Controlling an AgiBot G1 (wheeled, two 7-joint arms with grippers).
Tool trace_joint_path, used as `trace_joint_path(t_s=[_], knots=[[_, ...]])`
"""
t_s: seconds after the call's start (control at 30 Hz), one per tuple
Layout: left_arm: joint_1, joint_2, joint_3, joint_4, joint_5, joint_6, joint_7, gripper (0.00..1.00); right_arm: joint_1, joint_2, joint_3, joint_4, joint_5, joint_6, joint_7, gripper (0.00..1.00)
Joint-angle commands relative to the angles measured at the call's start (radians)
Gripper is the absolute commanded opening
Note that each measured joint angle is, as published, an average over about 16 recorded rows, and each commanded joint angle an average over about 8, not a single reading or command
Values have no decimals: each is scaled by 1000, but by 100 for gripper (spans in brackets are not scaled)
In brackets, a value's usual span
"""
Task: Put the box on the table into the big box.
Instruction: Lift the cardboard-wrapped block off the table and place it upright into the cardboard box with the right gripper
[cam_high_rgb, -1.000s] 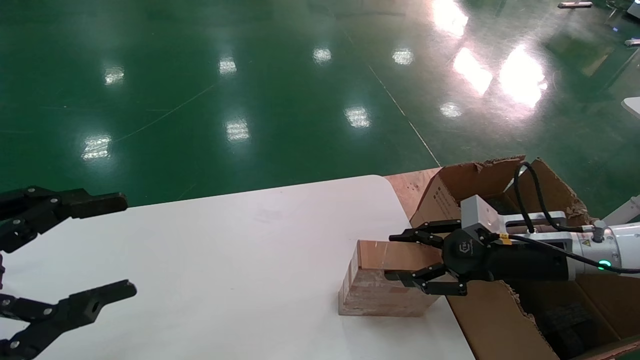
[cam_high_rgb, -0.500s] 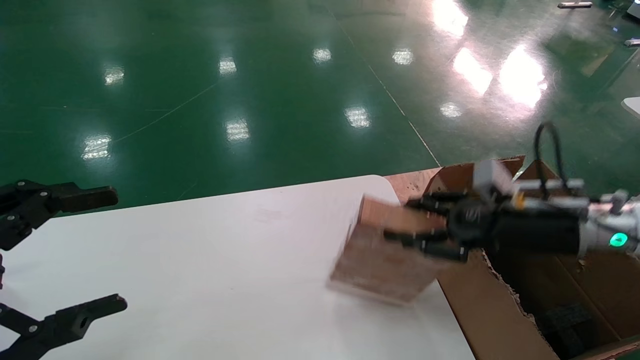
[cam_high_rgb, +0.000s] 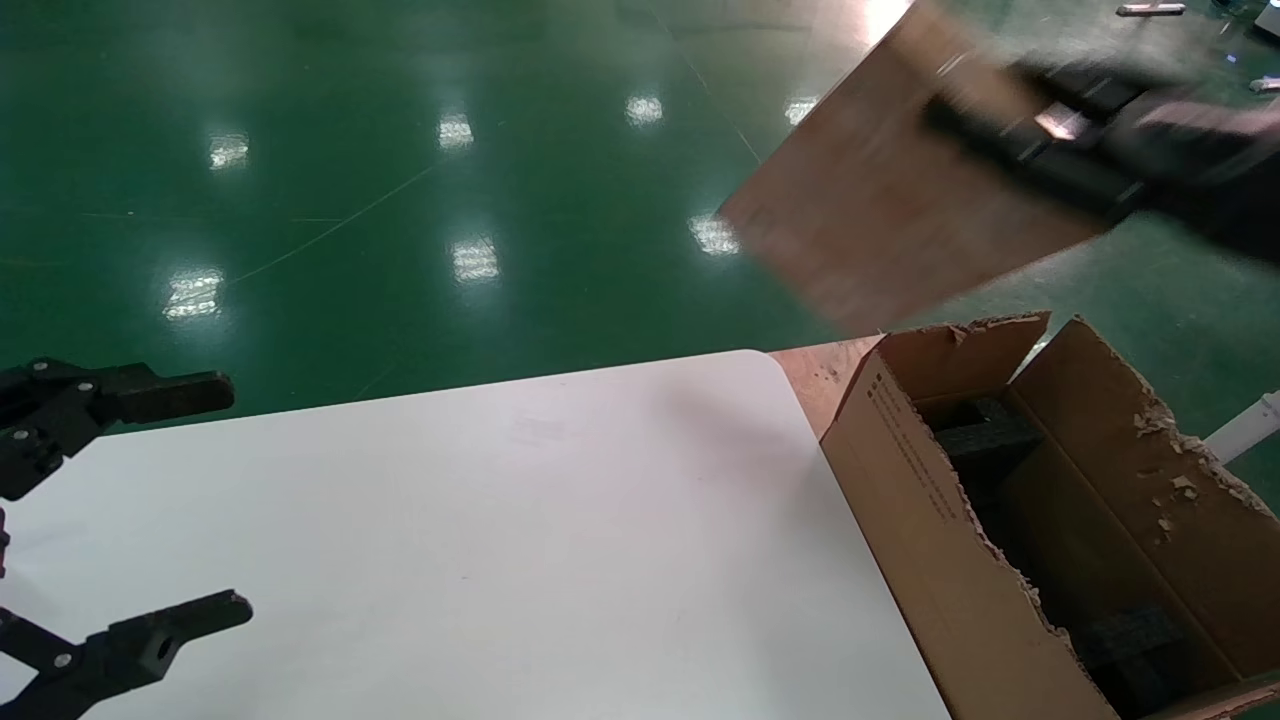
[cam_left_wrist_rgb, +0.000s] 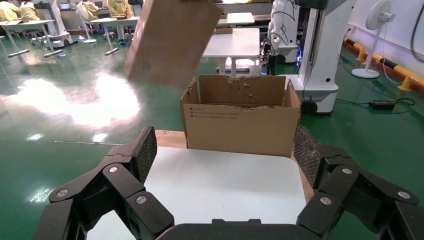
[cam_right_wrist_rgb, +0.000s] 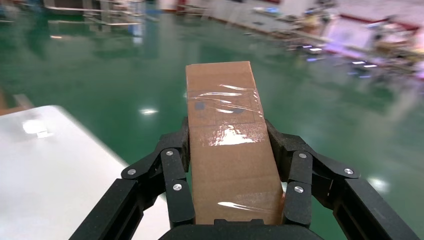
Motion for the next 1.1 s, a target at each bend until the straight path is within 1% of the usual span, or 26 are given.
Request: trace_joint_path(t_s=[0.03, 0.13, 0.23, 0.37, 0.5, 0.63, 0.8, 0.97, 1.1], knots=[[0, 0, 0, 0, 0, 0, 0, 100, -17, 49, 22, 50, 33, 55, -5, 0], [0, 0, 0, 0, 0, 0, 0, 100, -55, 149, -8, 78, 74, 60, -1, 0], [0, 0, 0, 0, 0, 0, 0, 100, -90, 241, -80, 76, 118, 44, 2, 0], [0, 0, 0, 0, 0, 0, 0, 100, -110, 330, -241, 54, 194, 46, -10, 0], [0, 0, 0, 0, 0, 0, 0, 100, -79, 390, -447, 61, 304, 97, -64, 0], [0, 0, 0, 0, 0, 0, 0, 100, -6, 429, -670, 120, 452, 194, -162, 0], [0, 0, 0, 0, 0, 0, 0, 100, 118, 466, -938, 239, 667, 352, -323, 0], [0, 0, 0, 0, 0, 0, 0, 100, 266, 489, -1158, 329, 870, 488, -503, 0], [0, 0, 0, 0, 0, 0, 0, 100, 395, 493, -1308, 360, 1013, 546, -645, 0]])
